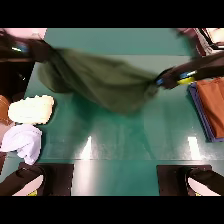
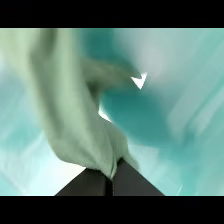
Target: Fold the shirts.
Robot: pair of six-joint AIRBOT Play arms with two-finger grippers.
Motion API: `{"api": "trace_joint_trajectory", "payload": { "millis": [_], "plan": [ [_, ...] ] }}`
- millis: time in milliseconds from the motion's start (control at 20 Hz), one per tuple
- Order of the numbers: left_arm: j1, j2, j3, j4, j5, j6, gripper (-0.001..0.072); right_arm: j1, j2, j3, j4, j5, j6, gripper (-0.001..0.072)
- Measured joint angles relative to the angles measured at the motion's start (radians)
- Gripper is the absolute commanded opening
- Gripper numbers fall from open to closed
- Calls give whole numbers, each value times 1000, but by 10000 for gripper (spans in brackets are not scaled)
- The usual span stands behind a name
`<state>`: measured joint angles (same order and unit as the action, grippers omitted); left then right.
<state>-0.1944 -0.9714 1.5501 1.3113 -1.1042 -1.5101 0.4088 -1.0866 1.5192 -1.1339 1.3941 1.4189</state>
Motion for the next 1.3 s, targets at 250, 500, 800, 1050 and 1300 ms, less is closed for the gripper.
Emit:
{"api": "trace_joint_trajectory", "payload": {
  "millis": [250,500,800,1050,1300],
  "plan": [
    [-1,140,109,-23,-72,-3,24,-145,92,187,-3,57,16,16],
    [-18,121,37,-24,-149,-19,24,-185,20,211,-19,123,34,15],
    [-214,97,-410,-19,-133,-62,26,-193,-25,-62,-34,135,39,16],
    [-386,94,-717,-148,-62,-82,556,-227,-16,-245,-31,104,40,16],
    [-354,94,-729,-147,14,-86,558,-235,-14,-305,-19,56,40,16]
  ]
}}
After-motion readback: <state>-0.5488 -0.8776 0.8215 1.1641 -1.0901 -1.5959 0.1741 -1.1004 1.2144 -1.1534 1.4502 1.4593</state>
